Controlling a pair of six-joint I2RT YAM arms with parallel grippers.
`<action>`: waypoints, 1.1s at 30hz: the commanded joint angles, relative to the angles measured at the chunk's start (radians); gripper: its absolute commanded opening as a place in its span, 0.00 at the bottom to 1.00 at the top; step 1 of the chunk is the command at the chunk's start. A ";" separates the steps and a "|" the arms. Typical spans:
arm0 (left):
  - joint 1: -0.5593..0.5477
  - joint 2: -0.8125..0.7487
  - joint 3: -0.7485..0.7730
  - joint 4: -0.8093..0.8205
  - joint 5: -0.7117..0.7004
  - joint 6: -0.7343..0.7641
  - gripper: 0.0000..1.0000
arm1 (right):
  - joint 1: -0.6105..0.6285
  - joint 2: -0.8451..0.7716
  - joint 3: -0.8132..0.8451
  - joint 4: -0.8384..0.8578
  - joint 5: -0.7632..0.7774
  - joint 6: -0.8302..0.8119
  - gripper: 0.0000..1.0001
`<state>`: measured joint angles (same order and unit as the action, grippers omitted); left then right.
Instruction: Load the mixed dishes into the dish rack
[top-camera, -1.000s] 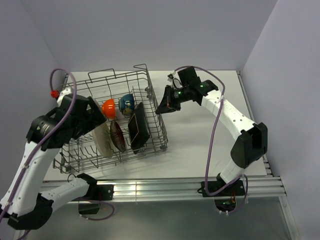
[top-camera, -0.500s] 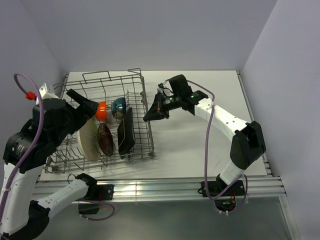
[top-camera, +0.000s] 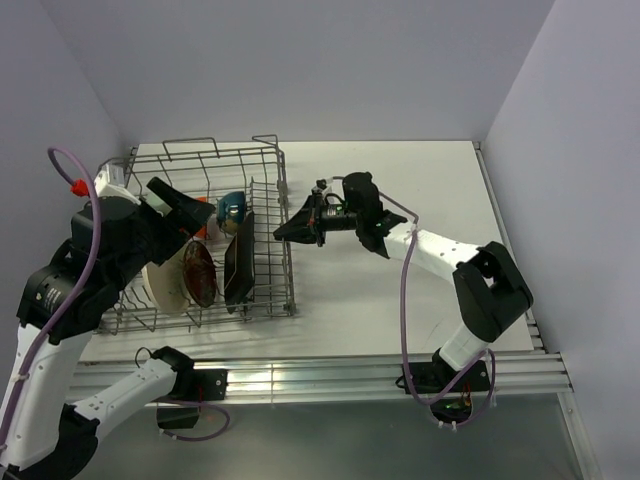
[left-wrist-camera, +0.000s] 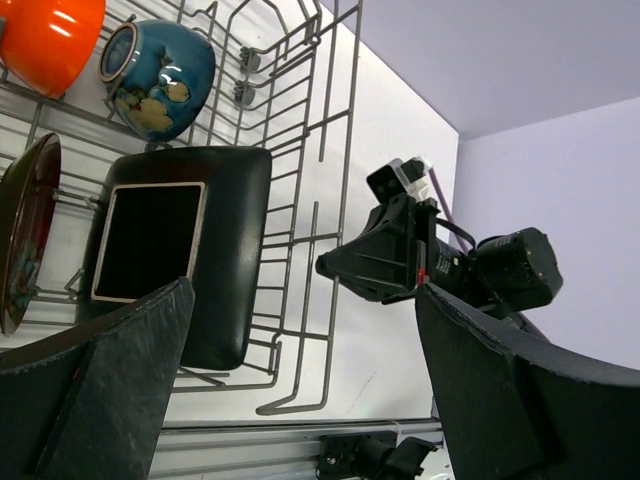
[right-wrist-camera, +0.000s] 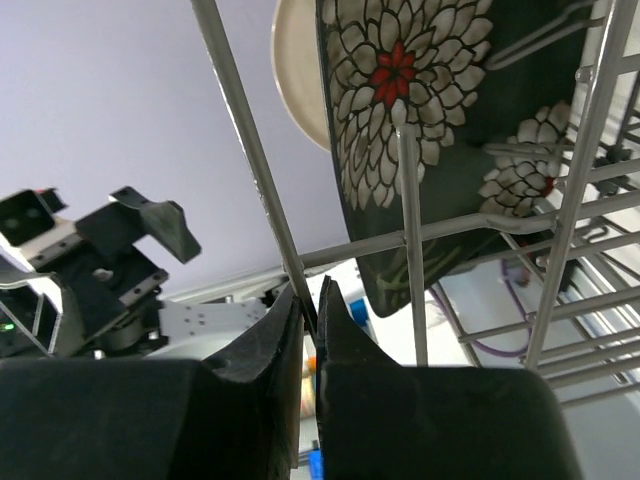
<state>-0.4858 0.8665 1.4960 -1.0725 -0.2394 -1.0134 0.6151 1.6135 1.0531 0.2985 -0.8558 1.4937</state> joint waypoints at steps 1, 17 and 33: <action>0.001 -0.021 -0.010 0.048 0.017 -0.011 0.99 | -0.008 -0.030 -0.024 0.108 0.086 0.270 0.00; 0.003 0.060 -0.045 0.253 0.209 0.065 0.99 | -0.064 -0.093 0.320 -0.775 0.205 -0.485 1.00; 0.024 0.098 -0.259 0.673 0.558 -0.034 0.99 | -0.097 -0.559 0.009 -1.027 0.482 -0.974 1.00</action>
<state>-0.4747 0.9890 1.3136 -0.5816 0.1833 -0.9756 0.5171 1.0973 1.1156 -0.7269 -0.3828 0.6018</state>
